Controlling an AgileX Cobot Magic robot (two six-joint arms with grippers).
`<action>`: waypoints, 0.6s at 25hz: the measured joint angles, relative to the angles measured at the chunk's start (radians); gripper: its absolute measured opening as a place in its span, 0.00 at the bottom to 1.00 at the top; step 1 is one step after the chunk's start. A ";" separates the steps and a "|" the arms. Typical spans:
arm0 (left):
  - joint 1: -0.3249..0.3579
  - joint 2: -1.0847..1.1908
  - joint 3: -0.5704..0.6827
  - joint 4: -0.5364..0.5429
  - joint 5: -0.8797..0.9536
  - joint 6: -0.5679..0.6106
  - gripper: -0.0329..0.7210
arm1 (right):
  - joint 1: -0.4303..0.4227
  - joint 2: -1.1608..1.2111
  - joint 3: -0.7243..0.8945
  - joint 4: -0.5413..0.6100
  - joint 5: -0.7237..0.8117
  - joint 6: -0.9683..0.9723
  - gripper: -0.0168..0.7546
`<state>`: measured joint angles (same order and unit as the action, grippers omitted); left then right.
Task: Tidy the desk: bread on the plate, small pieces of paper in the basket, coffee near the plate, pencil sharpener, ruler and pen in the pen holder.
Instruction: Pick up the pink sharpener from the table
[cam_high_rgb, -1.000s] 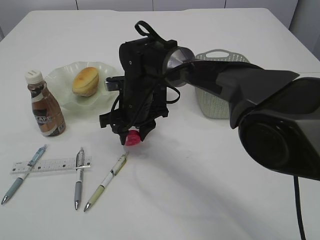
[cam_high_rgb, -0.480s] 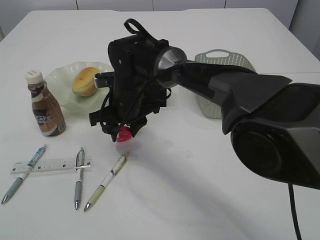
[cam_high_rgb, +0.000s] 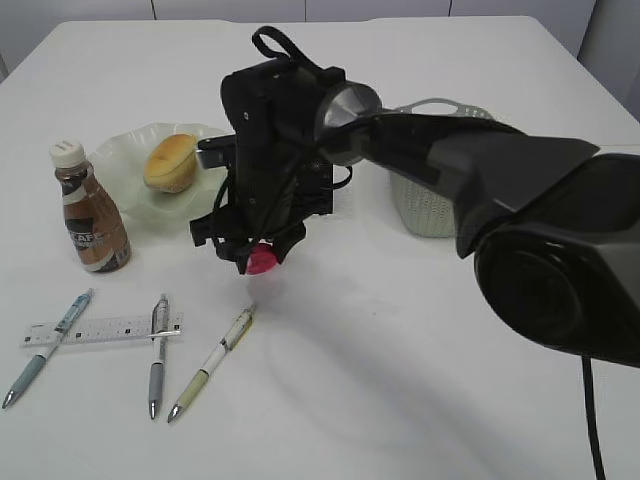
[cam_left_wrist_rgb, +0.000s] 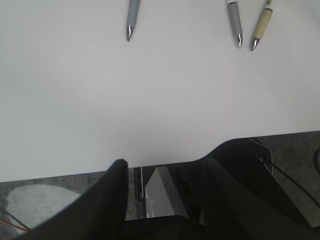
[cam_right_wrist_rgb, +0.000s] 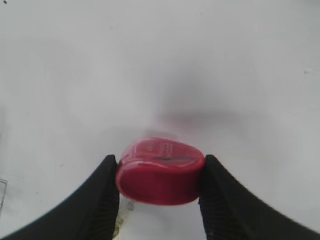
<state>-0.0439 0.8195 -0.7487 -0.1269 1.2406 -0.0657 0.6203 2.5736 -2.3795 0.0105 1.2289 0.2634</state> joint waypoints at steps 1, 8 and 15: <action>0.000 0.000 0.000 0.000 0.000 0.000 0.50 | 0.000 -0.008 0.008 -0.010 0.000 -0.002 0.50; 0.000 0.000 0.000 -0.002 0.000 0.000 0.50 | -0.004 -0.076 0.092 -0.047 0.000 -0.028 0.50; 0.000 0.000 0.000 -0.002 0.000 0.000 0.50 | -0.020 -0.189 0.243 -0.102 0.000 -0.120 0.50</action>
<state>-0.0439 0.8195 -0.7487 -0.1288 1.2406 -0.0657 0.5999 2.3845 -2.1360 -0.0915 1.2289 0.1434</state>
